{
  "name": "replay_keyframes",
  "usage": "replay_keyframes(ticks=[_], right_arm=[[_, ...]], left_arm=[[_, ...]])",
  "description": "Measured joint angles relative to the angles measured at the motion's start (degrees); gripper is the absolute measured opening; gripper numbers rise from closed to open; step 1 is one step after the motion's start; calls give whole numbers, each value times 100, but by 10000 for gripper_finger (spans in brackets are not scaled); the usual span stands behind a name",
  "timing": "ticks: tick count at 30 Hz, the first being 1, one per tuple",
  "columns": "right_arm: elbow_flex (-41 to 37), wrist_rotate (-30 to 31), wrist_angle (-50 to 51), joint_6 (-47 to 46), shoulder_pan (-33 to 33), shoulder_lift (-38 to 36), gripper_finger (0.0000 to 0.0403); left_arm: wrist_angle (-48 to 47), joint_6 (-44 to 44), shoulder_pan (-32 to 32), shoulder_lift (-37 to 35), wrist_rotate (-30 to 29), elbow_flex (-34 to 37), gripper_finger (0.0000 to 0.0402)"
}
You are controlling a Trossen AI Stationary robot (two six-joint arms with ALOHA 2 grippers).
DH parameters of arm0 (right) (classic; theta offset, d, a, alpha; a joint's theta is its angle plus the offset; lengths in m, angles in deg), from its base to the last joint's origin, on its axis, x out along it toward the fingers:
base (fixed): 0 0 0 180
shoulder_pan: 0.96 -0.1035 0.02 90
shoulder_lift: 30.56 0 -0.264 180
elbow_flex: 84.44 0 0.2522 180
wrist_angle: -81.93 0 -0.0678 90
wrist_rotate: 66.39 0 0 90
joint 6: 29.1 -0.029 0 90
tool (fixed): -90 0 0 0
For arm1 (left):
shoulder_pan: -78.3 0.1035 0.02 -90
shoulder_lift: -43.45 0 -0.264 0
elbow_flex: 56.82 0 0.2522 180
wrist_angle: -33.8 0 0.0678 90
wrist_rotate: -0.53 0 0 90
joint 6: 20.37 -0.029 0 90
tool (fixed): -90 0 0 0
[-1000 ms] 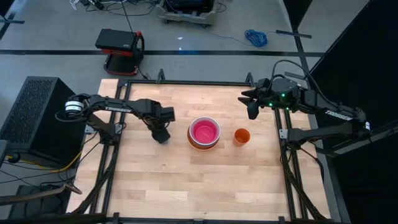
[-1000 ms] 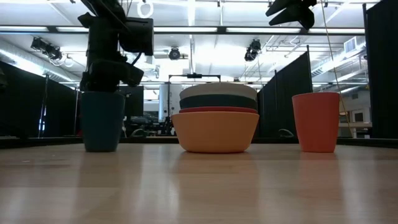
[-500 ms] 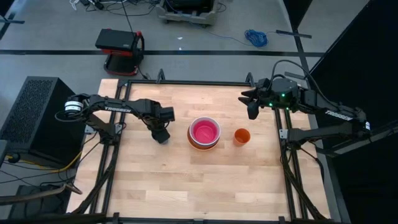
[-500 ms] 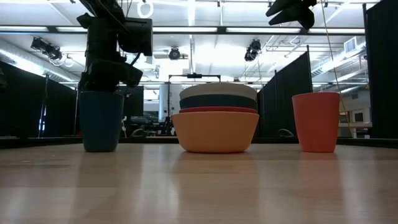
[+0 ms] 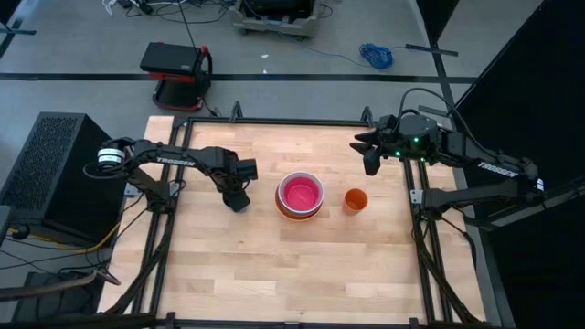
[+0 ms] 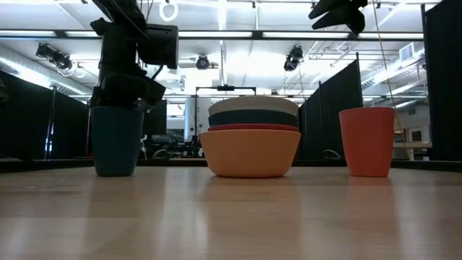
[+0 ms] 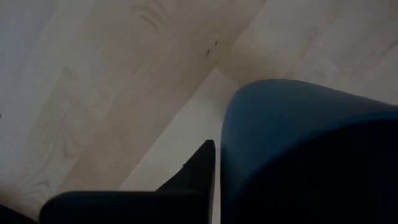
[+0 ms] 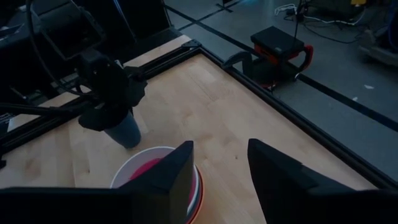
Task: Nest bowls inside each other
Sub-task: Move the blue cup beside the stacked bowls, then return to Home Position
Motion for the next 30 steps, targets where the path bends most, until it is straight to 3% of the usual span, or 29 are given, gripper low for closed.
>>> replay_keyframes(ticks=[18,30], right_arm=[[0,22,0,24,0,0,157],[0,23,2,24,0,0,151]], left_arm=[[252,10,0,-7,117,-13,97],[372,4,0,-12,123,-200,110]])
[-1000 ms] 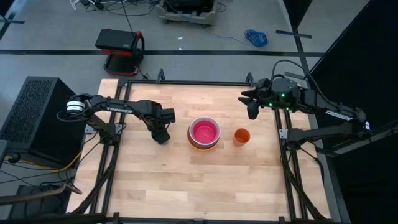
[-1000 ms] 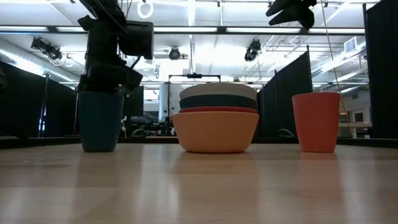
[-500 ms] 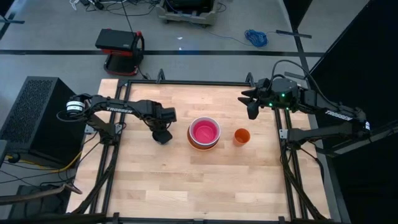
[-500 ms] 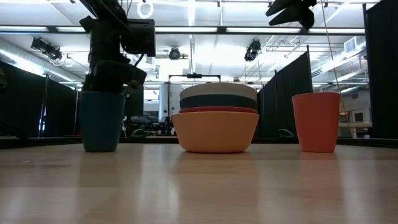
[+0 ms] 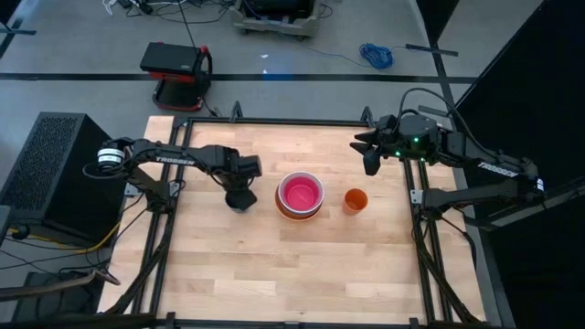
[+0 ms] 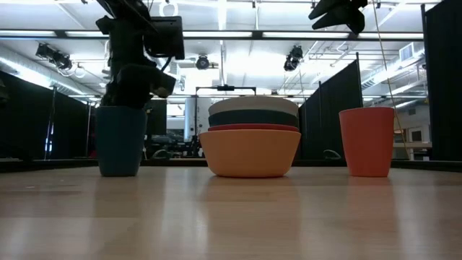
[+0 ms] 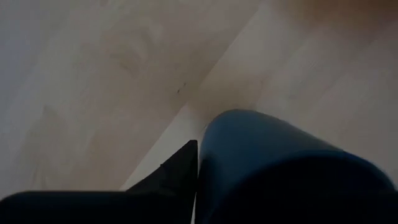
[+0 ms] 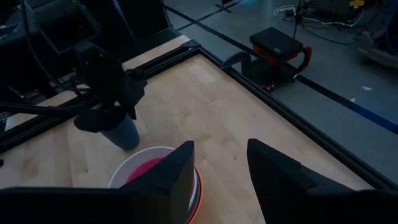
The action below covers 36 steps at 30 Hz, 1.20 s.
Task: Nest bowls inside each other
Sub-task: Return to Home Position
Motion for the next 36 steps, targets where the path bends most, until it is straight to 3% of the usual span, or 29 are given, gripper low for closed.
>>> replay_keyframes(ticks=[20,36], right_arm=[[0,-4,0,0,0,1,161],[0,-12,2,148,0,1,176]], left_arm=[[-191,-16,0,-10,-2,-131,128],[-1235,-350,2,-15,-370,-1121,129]])
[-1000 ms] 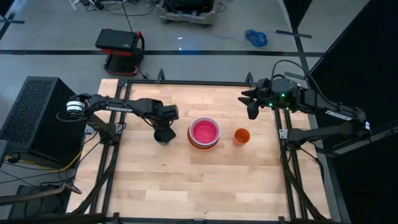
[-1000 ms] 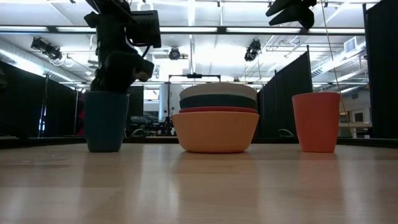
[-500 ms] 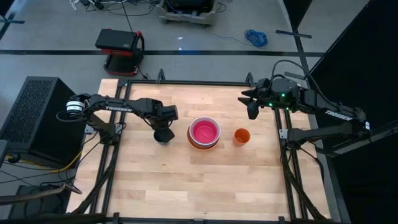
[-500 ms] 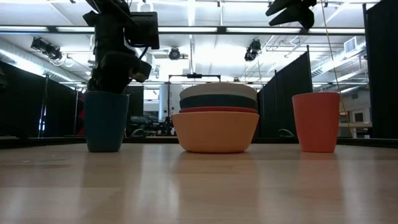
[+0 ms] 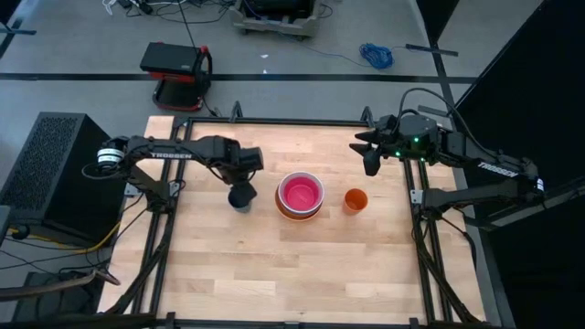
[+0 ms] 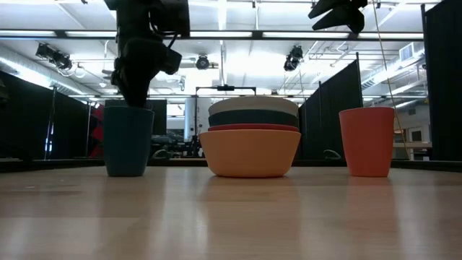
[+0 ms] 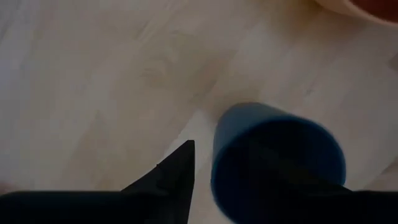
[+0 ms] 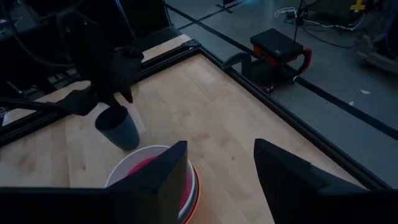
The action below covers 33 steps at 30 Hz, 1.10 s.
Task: Nest bowls inside each other
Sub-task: Return to Home Position
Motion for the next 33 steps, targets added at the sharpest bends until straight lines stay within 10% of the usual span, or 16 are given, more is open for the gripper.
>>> replay_keyframes(ticks=[14,33], right_arm=[[-1,-7,11,5,0,-39,163],[-592,33,55,112,111,-1877,83]], left_arm=[[-295,-123,0,-489,-455,-660,128],[2111,-982,-20,-3066,-1211,362,88]])
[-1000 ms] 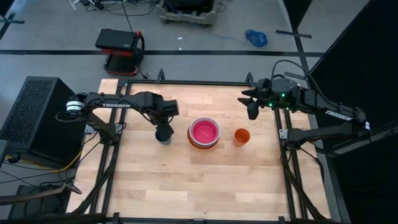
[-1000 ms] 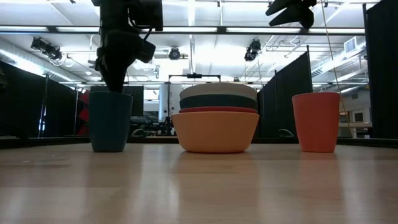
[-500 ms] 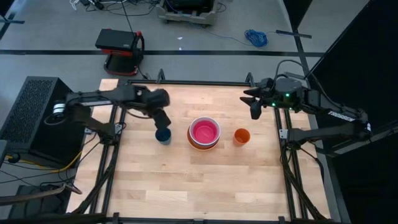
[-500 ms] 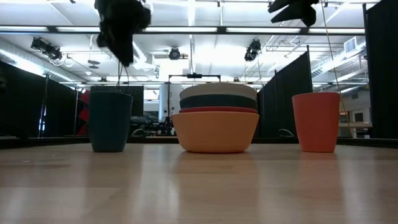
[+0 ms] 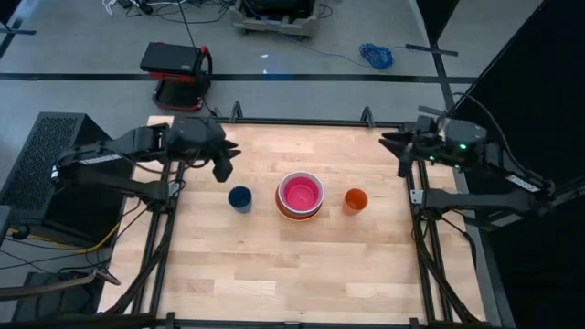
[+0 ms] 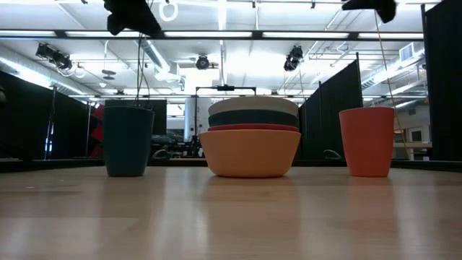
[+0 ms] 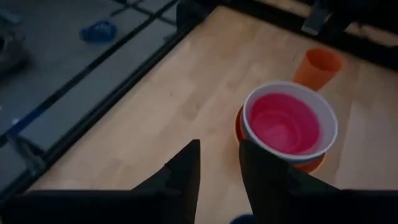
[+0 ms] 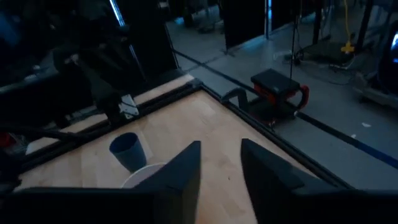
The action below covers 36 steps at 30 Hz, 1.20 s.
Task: Nest bowls inside each other
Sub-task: Return to Home Position
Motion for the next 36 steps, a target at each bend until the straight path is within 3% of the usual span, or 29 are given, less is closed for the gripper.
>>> replay_keyframes(ticks=[4,8,27,36], right_arm=[[-257,-15,-287,11,0,-553,14],[-423,-60,-428,22,0,-926,2],[-1835,-792,-1208,-260,2,-2032,0],[-1899,-797,-863,-98,2,-2834,0]], left_arm=[[669,-323,0,-215,203,301,47],[1405,-727,0,-372,654,638,6],[2362,-1060,-2,-1780,1108,1988,0],[2798,-922,-2,-2422,1054,2643,0]])
